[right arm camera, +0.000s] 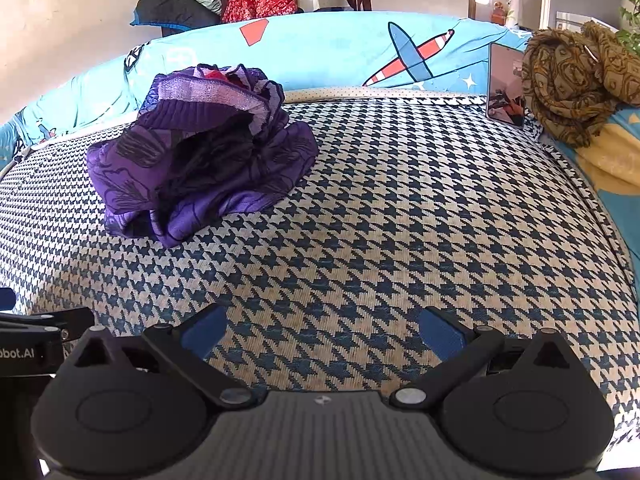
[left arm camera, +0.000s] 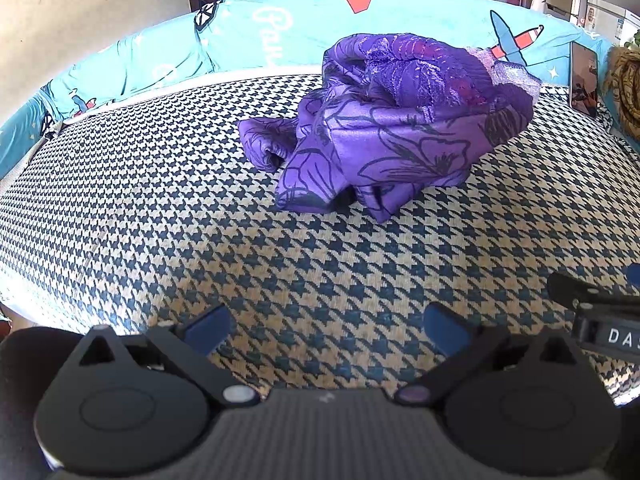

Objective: Fold clothes

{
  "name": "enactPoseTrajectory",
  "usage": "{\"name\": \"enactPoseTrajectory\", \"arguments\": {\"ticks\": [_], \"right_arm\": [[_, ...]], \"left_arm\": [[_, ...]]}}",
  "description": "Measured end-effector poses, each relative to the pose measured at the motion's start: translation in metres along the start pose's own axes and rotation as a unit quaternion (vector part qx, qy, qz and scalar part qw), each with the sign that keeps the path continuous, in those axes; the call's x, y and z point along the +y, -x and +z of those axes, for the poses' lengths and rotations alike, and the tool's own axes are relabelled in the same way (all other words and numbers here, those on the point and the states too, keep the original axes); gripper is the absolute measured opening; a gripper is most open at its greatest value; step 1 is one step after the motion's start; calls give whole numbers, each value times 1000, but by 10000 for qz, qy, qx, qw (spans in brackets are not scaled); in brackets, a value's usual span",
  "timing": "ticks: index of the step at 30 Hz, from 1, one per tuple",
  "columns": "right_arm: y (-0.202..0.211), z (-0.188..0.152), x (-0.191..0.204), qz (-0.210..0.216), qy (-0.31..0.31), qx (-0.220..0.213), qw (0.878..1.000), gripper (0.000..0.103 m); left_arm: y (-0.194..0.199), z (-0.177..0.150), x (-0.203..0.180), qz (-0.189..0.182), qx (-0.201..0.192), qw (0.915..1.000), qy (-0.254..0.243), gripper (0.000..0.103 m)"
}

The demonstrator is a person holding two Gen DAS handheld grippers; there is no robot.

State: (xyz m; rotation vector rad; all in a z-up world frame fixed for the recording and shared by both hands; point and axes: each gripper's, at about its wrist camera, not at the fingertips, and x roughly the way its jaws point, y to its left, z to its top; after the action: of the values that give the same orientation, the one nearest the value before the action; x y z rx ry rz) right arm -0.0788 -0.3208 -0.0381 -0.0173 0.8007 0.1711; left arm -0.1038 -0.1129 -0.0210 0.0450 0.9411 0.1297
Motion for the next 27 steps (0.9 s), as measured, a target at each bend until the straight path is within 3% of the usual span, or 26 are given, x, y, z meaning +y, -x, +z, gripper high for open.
{"name": "enactPoseTrajectory", "arguments": {"ticks": [8, 27], "right_arm": [[0, 0, -2, 73, -119, 50, 9999, 89], [6, -1, 5, 295, -75, -191, 9994, 89]], "left_arm": [[-1, -1, -1, -44, 2, 10000, 28, 103], [-2, -2, -6, 144, 37, 9999, 16, 103]]}}
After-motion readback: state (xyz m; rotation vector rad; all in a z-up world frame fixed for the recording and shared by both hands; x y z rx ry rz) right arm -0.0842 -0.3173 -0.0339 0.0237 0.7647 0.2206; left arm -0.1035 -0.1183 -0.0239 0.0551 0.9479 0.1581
